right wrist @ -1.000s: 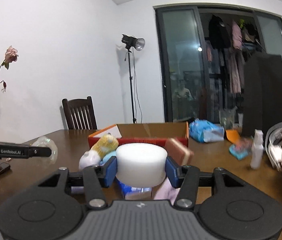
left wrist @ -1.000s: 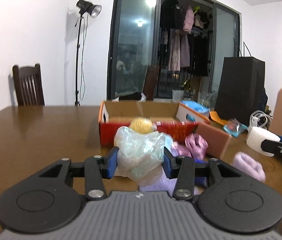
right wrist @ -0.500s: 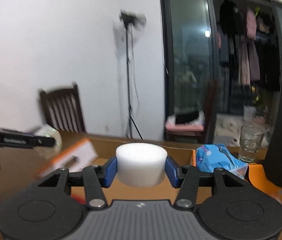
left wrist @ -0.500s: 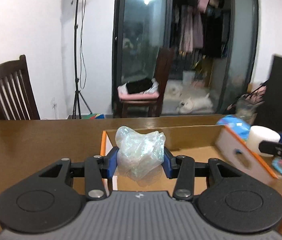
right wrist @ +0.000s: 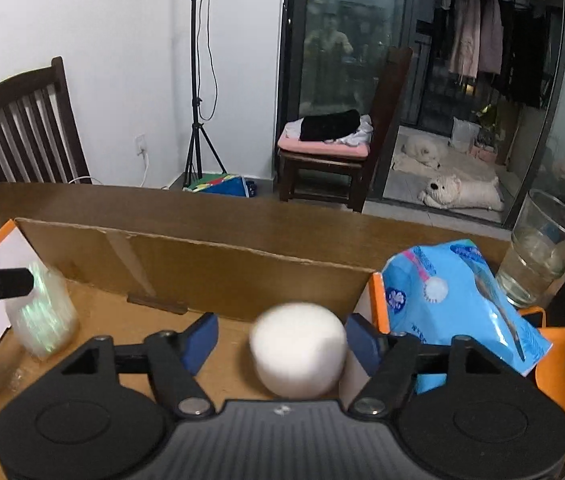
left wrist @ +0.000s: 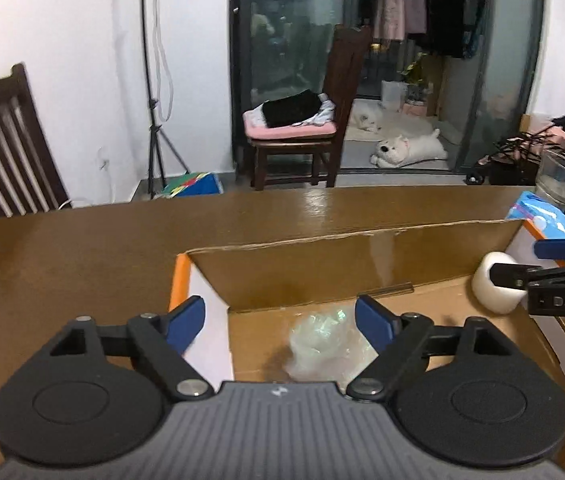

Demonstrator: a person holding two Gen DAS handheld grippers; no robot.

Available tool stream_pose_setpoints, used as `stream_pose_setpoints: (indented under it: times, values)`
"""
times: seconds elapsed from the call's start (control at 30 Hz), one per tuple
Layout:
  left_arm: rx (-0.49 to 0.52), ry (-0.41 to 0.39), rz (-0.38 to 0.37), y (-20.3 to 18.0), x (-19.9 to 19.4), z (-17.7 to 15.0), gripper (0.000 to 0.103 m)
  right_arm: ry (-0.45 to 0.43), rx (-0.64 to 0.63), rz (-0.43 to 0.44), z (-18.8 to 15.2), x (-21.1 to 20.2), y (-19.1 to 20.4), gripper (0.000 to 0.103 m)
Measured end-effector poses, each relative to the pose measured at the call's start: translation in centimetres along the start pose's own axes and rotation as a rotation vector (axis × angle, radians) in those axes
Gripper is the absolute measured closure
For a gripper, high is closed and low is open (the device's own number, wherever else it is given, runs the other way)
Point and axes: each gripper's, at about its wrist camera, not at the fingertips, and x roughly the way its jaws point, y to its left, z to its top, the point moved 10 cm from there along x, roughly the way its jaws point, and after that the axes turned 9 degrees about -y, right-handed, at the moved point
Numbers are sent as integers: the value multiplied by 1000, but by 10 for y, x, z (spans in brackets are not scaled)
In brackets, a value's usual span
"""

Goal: Organize soft objects
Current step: 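Carry both items into the cardboard box and open both grippers, then move the left gripper to the plush sheep toy and grasp it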

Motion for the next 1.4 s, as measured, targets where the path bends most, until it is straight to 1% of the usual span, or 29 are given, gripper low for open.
stream_pose_setpoints:
  times: [0.07, 0.17, 0.27, 0.4, 0.5, 0.57, 0.63, 0.7, 0.8, 0.9, 1.03, 1.2, 1.3, 1.4]
  values:
    - [-12, 4, -17, 1, -2, -1, 19, -13, 12, 15, 2, 0, -2, 28]
    - [-13, -27, -16, 1, -11, 2, 19, -41, 26, 25, 7, -4, -7, 27]
    - [-8, -51, -8, 1, -30, 9, 19, -54, 5, 28, 13, -22, -8, 27]
    - [0, -114, -1, -2, -78, 25, 17, -115, -16, 44, 28, -72, -5, 26]
    - [-1, -169, 0, -3, -119, 31, 15, -169, -18, 61, 35, -115, -5, 20]
    - [-11, -199, -7, -5, -148, 29, 13, -200, -20, 82, 34, -145, -2, 20]
    - [-25, -228, -32, -8, -180, 22, 7, -235, -25, 111, 30, -177, 2, 19]
    - [-32, -245, -47, -10, -207, 12, 7, -262, -39, 141, 17, -209, 8, 18]
    - [-40, -268, -36, -11, -245, -11, 7, -286, -64, 159, -4, -254, 16, 18]
    - [-61, -301, -47, -13, -284, -39, 6, -321, -54, 185, -26, -300, 22, 17]
    - [-83, -329, -63, -16, -330, -83, 4, -355, -61, 205, -60, -349, 33, 13]
    - [-85, -343, -48, -28, -370, -148, 3, -400, -92, 197, -114, -396, 54, 13]
    - [-97, -345, -40, -34, -391, -189, 2, -410, -58, 195, -150, -414, 64, 13]
    - [-107, -336, -45, -38, -406, -219, 2, -389, -7, 205, -190, -425, 75, 12]
